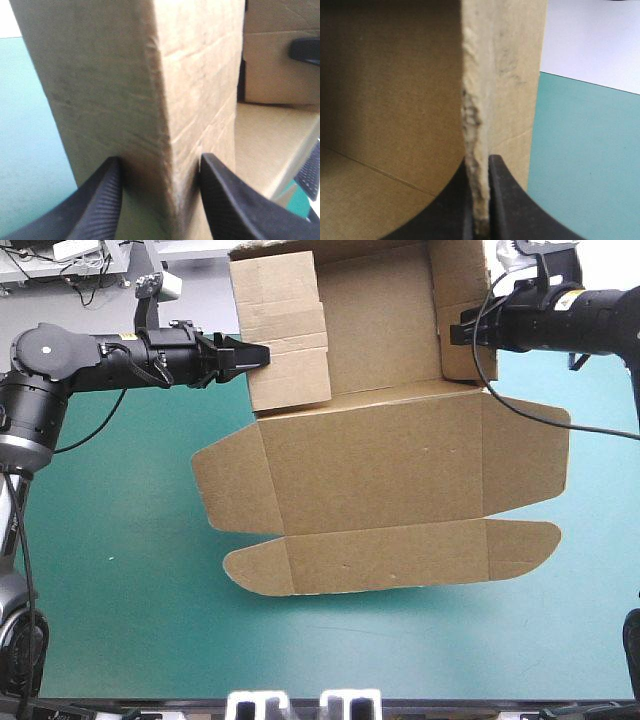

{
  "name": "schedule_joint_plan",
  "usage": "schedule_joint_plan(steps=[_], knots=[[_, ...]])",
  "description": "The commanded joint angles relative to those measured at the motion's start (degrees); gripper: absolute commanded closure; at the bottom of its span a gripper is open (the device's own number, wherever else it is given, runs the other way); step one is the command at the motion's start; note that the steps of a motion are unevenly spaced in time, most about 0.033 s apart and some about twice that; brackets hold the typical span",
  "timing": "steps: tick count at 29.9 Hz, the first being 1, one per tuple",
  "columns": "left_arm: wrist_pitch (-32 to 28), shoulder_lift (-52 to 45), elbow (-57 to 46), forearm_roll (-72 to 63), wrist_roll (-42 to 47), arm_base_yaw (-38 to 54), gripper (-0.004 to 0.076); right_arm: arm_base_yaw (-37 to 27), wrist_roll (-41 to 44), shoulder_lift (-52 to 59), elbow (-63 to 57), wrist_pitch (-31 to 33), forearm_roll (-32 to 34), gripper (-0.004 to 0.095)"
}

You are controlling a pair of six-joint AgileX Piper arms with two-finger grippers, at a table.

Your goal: Fold the box

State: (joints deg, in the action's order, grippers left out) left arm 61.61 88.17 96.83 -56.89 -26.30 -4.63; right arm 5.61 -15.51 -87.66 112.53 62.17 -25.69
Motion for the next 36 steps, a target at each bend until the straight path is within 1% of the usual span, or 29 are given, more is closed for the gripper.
schedule_joint_plan(steps=[1, 4, 6, 8, 10, 13, 15, 17, 18, 19, 22, 25, 30, 33, 36], knots=[[-6.16, -2.06, 1.71, -0.25, 1.92, -0.42, 0.0395, 4.1, 1.93, 2.21, 1.58, -1.96, -2.29, 0.093], [-7.49, -1.53, 1.61, 1.15, 1.92, -0.42, 0.0441, 6.87, 3.71, 2.21, 1.58, -2.0, -0.83, 0.093], [-7.7, -0.87, 1.61, 1.01, 2.17, -0.42, 0.0502, 8.31, 4.66, 2.21, 1.58, -2.0, -0.11, 0.093], [-7.7, -0.55, 1.61, 1.14, 2.17, -0.69, 0.0603, 9.95, 5.75, 2.21, 1.58, -1.78, 0.51, 0.093], [-7.83, -0.41, 1.61, 1.25, 2.04, -1.27, 0.0738, 11.41, 7.33, 2.21, 1.58, -1.55, 2.52, 0.093], [-8.53, -0.68, 1.61, 1.71, 1.77, -3.14, 0.0734, 13.46, 10.5, 2.21, 1.58, -0.83, 6.74, 0.093], [-8.66, -1.1, 2.73, 4.76, 2.85, -4.76, 0.0734, 13.72, 12.06, 2.21, 1.58, 0.61, 8.43, 0.093], [-8.07, -1.25, 4.52, 10.88, 7.13, -6.76, 0.0734, 13.72, 14.19, 1.73, 1.58, 5.08, 9.83, 0.093], [-6.84, -1.25, 5.91, 15.15, 10.31, -7.86, 0.0734, 13.72, 14.45, 1.6, 1.58, 7.69, 11.03, 0.093], [-5.09, -1.25, 7.36, 19.54, 13.16, -9.0, 0.0734, 13.72, 14.81, 1.17, 1.43, 9.93, 13.62, 0.093], [-0.11, -0.88, 10.22, 30.07, 19.37, -12.38, 0.0734, 13.82, 15.51, 0.96, 0.52, 9.79, 13.1, 0.093], [2.6, -0.27, 10.8, 37.42, 24.07, -14.16, 0.0734, 13.82, 17.16, -0.62, 0.38, 9.79, 13.2, 0.0931], [8.01, 3.02, 10.8, 40.9, 27.41, -14.25, 0.0734, 13.82, 17.89, -4.82, -1.22, 9.79, 11.67, 0.093], [8.84, 5.67, 10.8, 42.65, 30.88, -14.25, 0.0734, 13.82, 17.89, -7.45, -3.8, 9.79, 11.28, 0.093], [8.84, 8.37, 10.8, 43.43, 32.63, -14.25, 0.0734, 13.82, 17.89, -9.56, -5.96, 9.79, 12.22, 0.0931]])
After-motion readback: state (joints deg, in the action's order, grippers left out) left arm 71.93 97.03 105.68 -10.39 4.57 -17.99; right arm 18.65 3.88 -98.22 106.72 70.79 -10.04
